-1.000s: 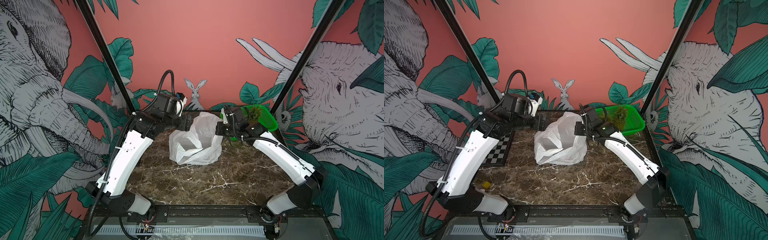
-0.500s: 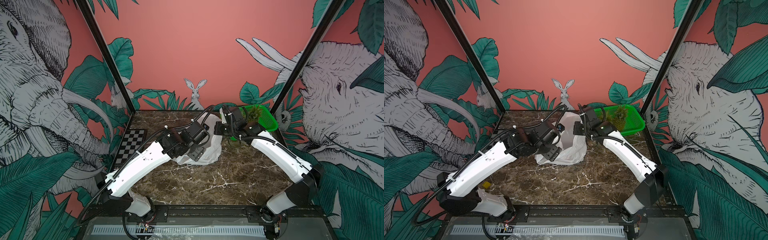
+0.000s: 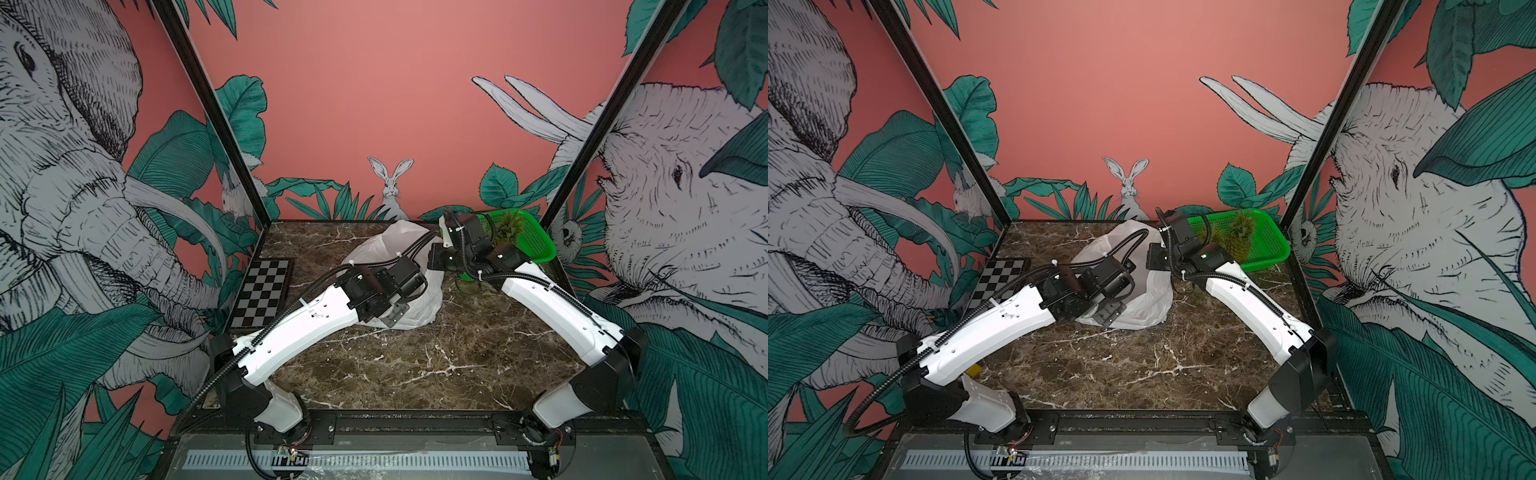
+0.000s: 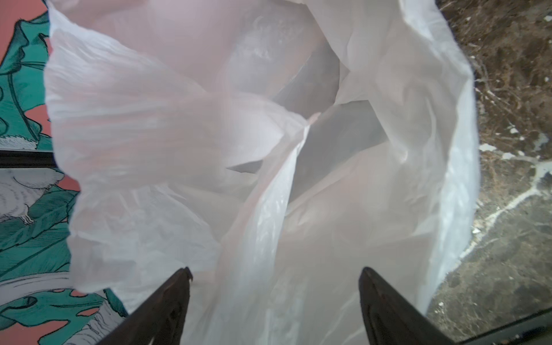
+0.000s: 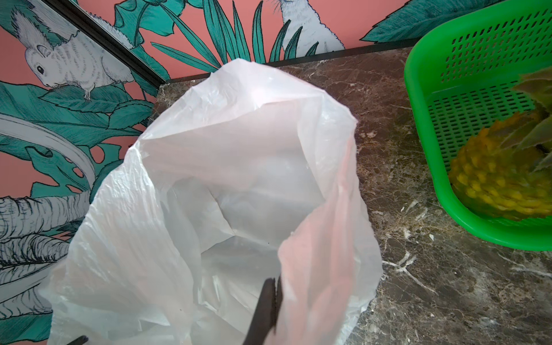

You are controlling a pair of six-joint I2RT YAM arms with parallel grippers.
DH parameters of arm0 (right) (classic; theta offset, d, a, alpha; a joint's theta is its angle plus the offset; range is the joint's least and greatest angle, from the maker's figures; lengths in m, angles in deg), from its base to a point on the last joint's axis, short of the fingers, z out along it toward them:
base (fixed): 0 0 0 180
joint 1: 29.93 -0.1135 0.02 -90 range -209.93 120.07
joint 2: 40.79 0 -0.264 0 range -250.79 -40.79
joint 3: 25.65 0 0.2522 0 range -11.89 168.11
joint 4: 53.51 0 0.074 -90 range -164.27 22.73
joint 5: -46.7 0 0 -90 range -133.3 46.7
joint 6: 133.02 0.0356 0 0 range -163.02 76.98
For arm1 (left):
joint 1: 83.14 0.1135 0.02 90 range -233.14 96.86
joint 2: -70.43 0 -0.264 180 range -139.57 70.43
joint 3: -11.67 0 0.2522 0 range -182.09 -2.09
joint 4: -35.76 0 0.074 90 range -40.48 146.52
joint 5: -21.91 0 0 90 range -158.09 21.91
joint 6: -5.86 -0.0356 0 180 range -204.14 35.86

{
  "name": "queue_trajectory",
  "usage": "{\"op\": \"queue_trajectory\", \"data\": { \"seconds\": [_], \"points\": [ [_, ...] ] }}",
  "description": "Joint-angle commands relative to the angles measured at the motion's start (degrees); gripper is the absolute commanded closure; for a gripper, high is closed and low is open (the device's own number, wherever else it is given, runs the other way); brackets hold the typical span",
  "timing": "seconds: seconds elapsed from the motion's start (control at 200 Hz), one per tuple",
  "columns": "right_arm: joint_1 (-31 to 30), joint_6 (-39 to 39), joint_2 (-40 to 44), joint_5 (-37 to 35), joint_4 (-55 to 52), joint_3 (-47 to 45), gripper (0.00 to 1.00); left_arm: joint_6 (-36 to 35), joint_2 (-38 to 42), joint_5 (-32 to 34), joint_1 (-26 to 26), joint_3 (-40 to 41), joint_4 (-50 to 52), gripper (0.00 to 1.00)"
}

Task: Place the pineapple into a plastic bag & tie a knot
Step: Adjust the plastic bag at the center of the board.

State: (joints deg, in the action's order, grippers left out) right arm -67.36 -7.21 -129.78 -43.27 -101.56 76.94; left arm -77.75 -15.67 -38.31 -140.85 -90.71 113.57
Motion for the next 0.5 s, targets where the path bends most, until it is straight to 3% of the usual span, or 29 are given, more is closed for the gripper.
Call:
{"op": "queue_trajectory", "data": {
  "seconds": [0.0, 0.07, 0.24, 0.495],
  "points": [
    [0.25, 0.49, 0.53, -0.21, 1.28, -1.04, 0.96, 0.36, -1.3, 6.29, 0.5, -0.22, -3.71, 0.19],
    [0.34, 0.49, 0.87, -0.38, 1.24, -1.52, 0.96, 1.87, -1.95, 8.15, 1.96, -0.95, -5.19, 0.34],
    [1.5, 0.96, 2.34, -1.22, 1.13, -3.67, 0.96, 5.61, -1.39, 7.27, 6.97, -2.17, -7.54, 0.99],
    [4.61, 2.93, 4.19, -2.58, 1.98, -8.18, 0.92, 10.2, 10.05, 6.33, 9.91, 5.91, -20.74, 1.0]
  ]
}}
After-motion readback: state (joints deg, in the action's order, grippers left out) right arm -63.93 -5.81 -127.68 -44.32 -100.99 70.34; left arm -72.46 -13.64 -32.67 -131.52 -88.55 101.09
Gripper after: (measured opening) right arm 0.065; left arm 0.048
